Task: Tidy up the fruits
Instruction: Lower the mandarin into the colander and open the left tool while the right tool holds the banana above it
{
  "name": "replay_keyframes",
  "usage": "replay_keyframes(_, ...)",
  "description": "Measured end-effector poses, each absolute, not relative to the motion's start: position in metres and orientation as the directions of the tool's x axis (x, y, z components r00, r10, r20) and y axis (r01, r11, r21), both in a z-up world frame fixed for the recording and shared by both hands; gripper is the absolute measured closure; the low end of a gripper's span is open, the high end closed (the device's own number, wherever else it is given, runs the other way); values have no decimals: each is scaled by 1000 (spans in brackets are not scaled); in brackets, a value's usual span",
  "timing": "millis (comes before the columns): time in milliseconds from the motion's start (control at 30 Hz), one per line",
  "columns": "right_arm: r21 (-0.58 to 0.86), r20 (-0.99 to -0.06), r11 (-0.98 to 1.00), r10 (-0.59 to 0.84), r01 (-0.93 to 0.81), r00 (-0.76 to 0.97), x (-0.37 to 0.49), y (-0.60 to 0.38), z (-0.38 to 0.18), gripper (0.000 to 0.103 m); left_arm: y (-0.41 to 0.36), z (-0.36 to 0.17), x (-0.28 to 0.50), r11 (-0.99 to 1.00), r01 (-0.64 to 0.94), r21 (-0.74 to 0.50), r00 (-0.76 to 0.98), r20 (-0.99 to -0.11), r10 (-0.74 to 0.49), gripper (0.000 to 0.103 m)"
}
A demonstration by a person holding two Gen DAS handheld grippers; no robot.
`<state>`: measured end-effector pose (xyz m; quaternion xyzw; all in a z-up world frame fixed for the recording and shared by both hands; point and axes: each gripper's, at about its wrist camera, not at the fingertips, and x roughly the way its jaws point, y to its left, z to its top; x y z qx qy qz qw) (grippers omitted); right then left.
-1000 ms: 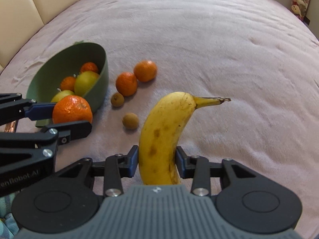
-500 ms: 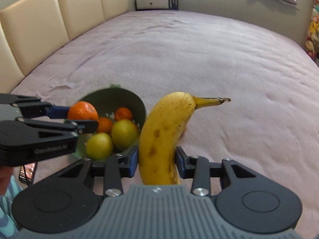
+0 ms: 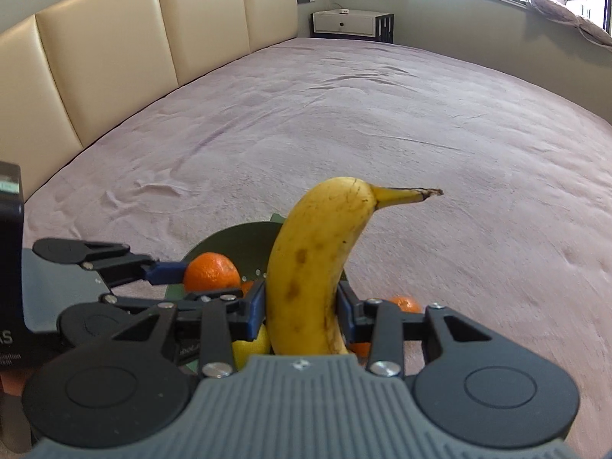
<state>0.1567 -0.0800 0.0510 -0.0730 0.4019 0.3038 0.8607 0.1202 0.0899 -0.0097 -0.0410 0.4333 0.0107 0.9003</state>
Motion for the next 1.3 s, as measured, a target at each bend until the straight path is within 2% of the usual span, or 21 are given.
replay_keyframes(533, 112, -782, 774, 456, -623, 426, 185, -37, 20, 67, 114, -48, 131, 976, -170, -137, 494, -869, -36, 59)
replay_keyframes(867, 188, -802, 784, 470, -592, 368, 193, -30, 1, 67, 131, -52, 129, 948, -272, -164, 472, -881, -17, 58)
replay_keyframes(1033, 180, -810, 779, 464, -601, 359, 192, -22, -2, 67, 133, -46, 128, 946, -283, -158, 488, -873, 0, 58)
replay_keyframes(1300, 192, -800, 776, 479, -601, 362, 191, -20, 13, 67, 138, -25, 124, 940, -307, -149, 519, -854, 34, 43)
